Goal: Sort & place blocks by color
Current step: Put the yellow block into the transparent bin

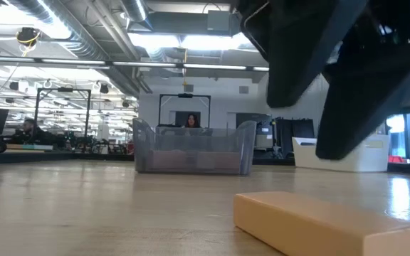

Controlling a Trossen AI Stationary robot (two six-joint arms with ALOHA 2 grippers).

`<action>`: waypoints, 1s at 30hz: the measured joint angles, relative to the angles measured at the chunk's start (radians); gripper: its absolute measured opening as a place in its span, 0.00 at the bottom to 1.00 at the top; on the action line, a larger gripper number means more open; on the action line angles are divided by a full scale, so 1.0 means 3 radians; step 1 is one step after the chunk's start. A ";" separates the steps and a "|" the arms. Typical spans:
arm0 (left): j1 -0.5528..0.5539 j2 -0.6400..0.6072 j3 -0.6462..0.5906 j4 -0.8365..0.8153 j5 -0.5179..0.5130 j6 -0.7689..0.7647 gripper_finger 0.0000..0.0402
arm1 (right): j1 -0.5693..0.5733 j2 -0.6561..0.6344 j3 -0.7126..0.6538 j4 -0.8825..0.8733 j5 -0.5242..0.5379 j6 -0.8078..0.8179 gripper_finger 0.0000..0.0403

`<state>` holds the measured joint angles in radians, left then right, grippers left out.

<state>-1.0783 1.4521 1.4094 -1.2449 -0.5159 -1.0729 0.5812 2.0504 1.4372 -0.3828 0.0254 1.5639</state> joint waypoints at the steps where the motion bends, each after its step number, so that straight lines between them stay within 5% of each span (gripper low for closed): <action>1: 0.0000 0.0000 0.0000 0.0001 -0.0001 -0.0001 0.52 | 0.0000 0.0006 0.0000 -0.0005 -0.0001 0.0000 0.43; 23: 0.0000 0.0000 0.0000 0.0027 0.0000 0.0005 0.52 | -0.0092 0.0120 0.0000 -0.0051 0.0160 -0.0133 0.43; 30: 0.0000 0.0000 0.0000 0.0067 0.0000 0.0007 0.52 | -0.0270 0.0120 0.0001 -0.0089 -0.0240 -0.0343 0.43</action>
<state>-1.0782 1.4521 1.4094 -1.2250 -0.5159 -1.0708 0.5002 2.0865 1.4374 -0.4095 -0.0466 1.4610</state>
